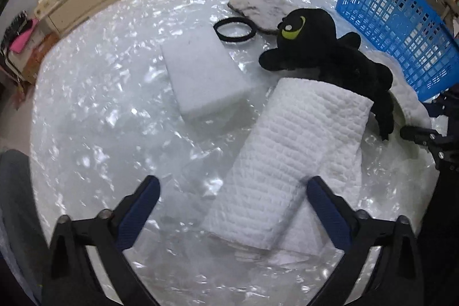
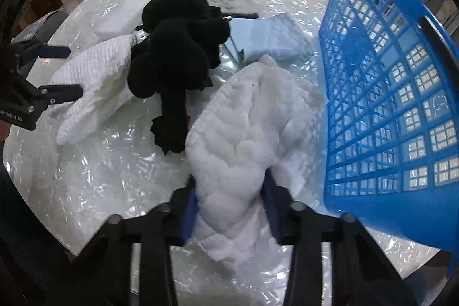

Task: Organize soft objects
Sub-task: 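Reach the right gripper to the white quilted cloth and grasp it, then drop the quilted cloth into the basket with right gripper while left grasps the towel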

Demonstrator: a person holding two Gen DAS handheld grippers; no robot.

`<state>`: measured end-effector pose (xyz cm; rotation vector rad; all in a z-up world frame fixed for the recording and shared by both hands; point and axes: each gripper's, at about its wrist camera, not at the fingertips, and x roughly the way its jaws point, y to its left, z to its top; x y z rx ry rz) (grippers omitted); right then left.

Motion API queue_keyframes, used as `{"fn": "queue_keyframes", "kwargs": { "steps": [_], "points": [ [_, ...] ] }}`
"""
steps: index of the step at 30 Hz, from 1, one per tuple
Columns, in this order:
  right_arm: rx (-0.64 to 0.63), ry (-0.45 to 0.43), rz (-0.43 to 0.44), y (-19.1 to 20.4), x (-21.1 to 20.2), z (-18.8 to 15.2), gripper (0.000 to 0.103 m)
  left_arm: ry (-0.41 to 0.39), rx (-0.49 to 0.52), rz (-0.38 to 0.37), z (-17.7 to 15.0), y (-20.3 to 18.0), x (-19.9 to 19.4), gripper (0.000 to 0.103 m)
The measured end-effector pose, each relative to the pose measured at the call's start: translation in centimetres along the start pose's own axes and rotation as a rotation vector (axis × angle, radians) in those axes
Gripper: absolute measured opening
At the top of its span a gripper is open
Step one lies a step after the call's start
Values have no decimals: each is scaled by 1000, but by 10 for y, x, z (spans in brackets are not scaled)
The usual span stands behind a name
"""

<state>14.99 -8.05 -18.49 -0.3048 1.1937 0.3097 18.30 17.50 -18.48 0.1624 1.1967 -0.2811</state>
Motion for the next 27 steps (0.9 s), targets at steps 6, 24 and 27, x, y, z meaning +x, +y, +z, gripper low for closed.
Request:
{"fn": "queue_keyframes", "kwargs": {
  "steps": [6,24,27],
  "points": [
    [31,-3,40,-13,-2,-15,25,-18,-52,-74,-11,-9,-4,56],
    [-13,-113,127,2,-95,-25,24,-67,-199,-72,-48,-21,-42,15],
    [-23,-146,142,0,-110,-15,24,-74,-236,-69,-53,-24,-49,15]
  ]
}}
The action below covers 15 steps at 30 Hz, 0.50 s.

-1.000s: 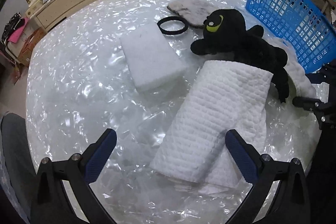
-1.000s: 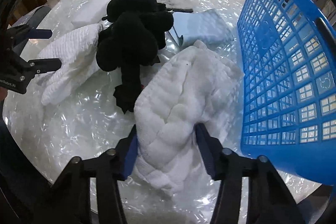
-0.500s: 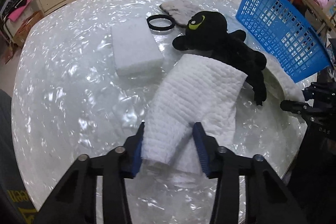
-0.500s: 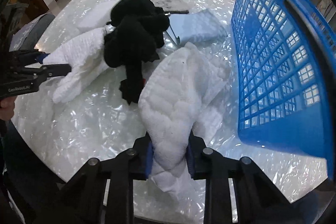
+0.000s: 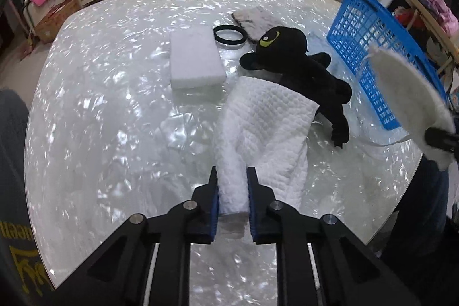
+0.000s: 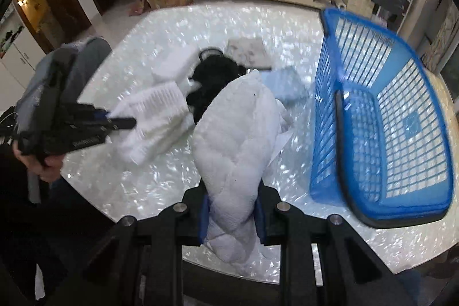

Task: Organize soft objects
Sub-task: 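Drop the quilted cloth into the basket with right gripper while left grasps the towel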

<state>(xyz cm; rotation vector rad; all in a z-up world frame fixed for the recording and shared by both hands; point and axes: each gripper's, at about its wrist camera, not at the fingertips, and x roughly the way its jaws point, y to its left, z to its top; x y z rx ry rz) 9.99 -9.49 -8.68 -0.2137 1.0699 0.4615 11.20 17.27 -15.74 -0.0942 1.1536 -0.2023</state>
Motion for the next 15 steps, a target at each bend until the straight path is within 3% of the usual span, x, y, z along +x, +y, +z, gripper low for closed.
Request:
{"fn": "queue_keyframes", "kwargs": {
  "steps": [7,15],
  "points": [
    [-40,-85,-10,-19,-54,22,24,-14,-36,21,-13,-7,-17,15],
    [-19,-107,-150,-79,-57,51,24,1,-52,81,-12,-6,-9,15]
  ]
}}
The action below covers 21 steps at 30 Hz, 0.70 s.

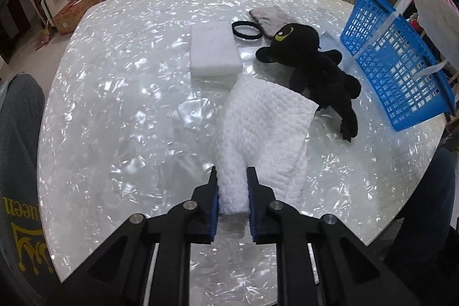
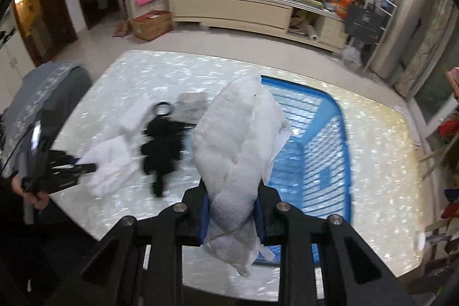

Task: Organize soft objects
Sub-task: 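Drop the quilted cloth into the basket with right gripper while left grasps the towel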

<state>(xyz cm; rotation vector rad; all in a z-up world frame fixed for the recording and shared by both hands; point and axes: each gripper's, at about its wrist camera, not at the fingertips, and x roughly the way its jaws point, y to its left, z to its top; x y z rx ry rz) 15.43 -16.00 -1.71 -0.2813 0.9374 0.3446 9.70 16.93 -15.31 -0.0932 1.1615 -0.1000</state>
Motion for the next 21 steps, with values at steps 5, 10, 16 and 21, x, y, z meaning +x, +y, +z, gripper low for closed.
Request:
{"fn": "queue_keyframes", "kwargs": {
  "steps": [5,10,16,21],
  "points": [
    [15,61,-88,-31,29,0,24,12,-16,21,0,2,9,15],
    [19,173,-126,-53,66,-9,24,15,-28,30,0,5,16,16],
    [-15,295,-123,-48,106,-8,24,16,-24,24,0,7,18,17],
    [-14,371,-94,-45,126,0,24,12,-29,9,-1,9,17,18]
  ]
}}
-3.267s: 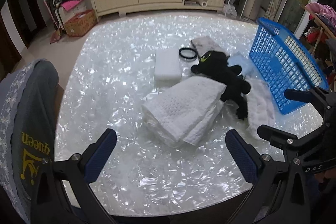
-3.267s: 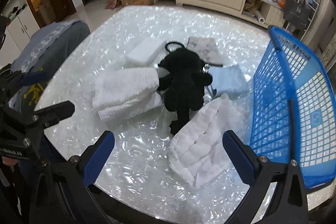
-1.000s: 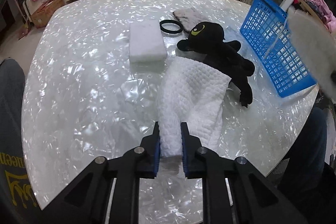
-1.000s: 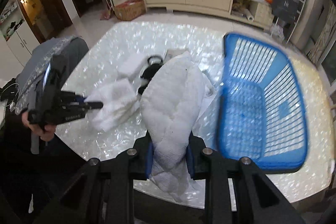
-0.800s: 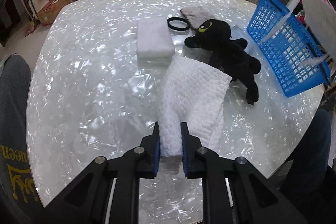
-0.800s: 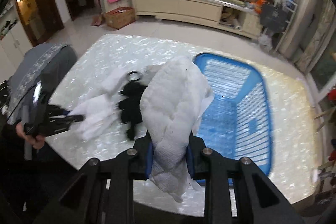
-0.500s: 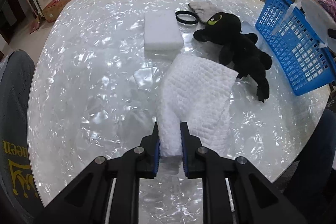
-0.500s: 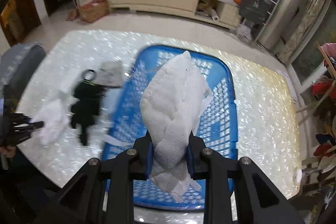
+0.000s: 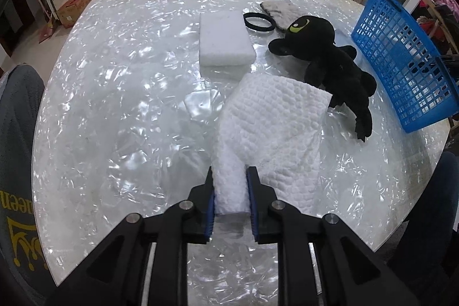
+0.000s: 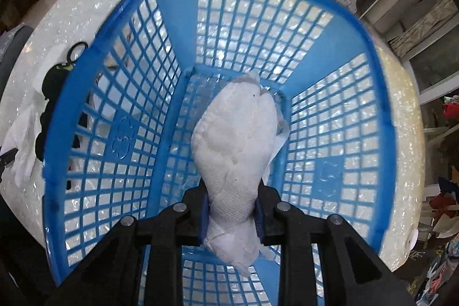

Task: Organize soft objects
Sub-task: 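Drop the quilted cloth into the basket with right gripper while left grasps the towel, then carry the white towel with the left gripper over the basket and release it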

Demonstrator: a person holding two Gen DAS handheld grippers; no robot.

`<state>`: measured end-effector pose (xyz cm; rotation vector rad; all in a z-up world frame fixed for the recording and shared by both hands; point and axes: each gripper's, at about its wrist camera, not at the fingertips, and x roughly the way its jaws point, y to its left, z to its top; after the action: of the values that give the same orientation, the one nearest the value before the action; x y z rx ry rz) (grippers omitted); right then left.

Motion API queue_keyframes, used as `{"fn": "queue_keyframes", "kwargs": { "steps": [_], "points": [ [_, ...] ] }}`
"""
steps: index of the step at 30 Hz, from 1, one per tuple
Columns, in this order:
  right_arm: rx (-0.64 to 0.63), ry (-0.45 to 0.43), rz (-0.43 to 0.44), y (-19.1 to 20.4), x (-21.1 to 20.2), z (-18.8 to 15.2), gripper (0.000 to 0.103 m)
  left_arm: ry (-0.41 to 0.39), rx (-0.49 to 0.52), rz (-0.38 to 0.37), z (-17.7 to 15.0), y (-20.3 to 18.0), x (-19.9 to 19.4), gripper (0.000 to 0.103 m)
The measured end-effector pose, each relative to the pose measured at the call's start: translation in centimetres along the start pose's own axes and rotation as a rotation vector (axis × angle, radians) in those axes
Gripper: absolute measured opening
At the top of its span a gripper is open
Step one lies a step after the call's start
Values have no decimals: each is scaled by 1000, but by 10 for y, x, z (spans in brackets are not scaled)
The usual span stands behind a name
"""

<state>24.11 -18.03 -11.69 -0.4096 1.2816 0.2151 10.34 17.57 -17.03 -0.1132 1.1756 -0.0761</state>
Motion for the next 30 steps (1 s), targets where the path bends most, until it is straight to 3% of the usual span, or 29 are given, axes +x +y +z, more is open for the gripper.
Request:
{"fn": "queue_keyframes", "kwargs": {
  "steps": [6,8,9,10,11,15,19,22,24,27,30],
  "points": [
    [-25,24,0,11,-1,0,25,-15,7,10,-2,-1,0,20],
    [-17,21,-7,8,-1,-2,51,-20,10,17,-3,-3,0,27],
    [-15,15,-12,7,-3,-4,59,-20,8,31,-3,-2,0,28],
    [-16,6,-19,7,-7,-4,74,-22,7,43,-3,-3,0,28],
    [-26,-8,-38,8,-12,-6,77,-23,9,43,-3,-3,0,28],
    [-40,-36,-62,11,-25,-15,79,-21,2,57,-2,-1,2,46],
    [4,-87,-20,5,-48,-28,83,-17,2,67,0,0,4,46],
    [28,-137,15,3,-70,-43,89,-11,-9,47,2,2,4,27],
    [34,-158,30,7,-83,-52,90,-9,-15,10,1,1,3,22],
    [41,-182,51,8,-94,-67,91,-19,7,33,1,-7,0,16],
    [45,-199,75,9,-96,-76,93,-27,-2,-2,1,-9,-5,14]
  ]
}}
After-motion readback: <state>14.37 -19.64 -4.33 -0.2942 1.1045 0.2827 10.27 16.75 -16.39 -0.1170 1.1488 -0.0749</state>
